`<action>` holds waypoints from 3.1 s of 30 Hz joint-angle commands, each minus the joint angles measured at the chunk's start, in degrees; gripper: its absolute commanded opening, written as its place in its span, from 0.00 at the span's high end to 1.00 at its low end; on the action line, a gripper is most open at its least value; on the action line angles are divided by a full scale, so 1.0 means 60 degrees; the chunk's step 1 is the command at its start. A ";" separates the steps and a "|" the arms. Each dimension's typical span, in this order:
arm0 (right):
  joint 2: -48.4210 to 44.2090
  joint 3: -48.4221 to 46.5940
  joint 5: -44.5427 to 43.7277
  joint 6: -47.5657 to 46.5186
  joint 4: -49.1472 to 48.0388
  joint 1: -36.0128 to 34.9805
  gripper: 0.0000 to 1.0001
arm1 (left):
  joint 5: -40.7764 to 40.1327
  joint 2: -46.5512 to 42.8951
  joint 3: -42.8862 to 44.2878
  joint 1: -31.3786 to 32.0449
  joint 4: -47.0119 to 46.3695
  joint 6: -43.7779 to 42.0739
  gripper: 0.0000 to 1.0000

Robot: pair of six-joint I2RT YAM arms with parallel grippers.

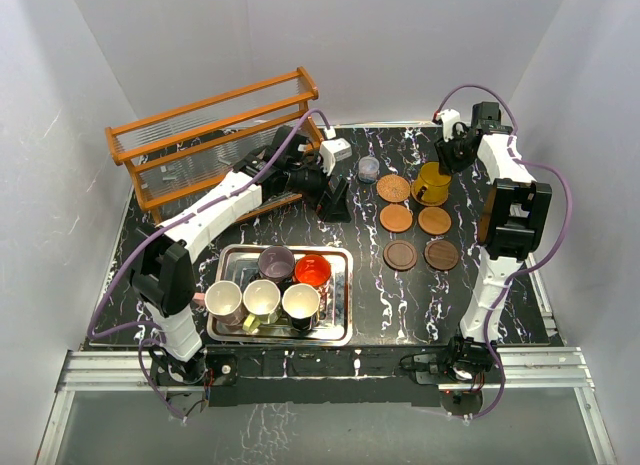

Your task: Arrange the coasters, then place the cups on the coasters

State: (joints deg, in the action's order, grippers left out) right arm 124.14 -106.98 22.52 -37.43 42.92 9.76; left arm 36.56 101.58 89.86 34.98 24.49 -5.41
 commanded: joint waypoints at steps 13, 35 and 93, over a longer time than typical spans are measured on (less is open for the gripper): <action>-0.1413 -0.1095 -0.0248 0.0704 0.0069 -0.0029 0.26 | -0.0985 -0.1235 -0.0113 -0.0016 0.1117 -0.1333 0.01; -0.5479 0.2582 -0.1007 0.2620 -0.1246 -0.2223 0.02 | -0.3603 -0.3506 -0.2956 -0.1084 0.2179 -0.1786 0.01; -0.7917 0.5457 0.0303 0.3324 -0.2511 -0.2314 0.02 | -0.4451 -0.1497 -0.3718 -0.1130 0.2347 -0.1417 0.96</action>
State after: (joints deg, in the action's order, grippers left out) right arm 78.56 -73.23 23.83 -17.82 30.98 -4.01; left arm 9.08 91.83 64.40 28.34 36.91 -14.11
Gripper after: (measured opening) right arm 0.983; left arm 0.083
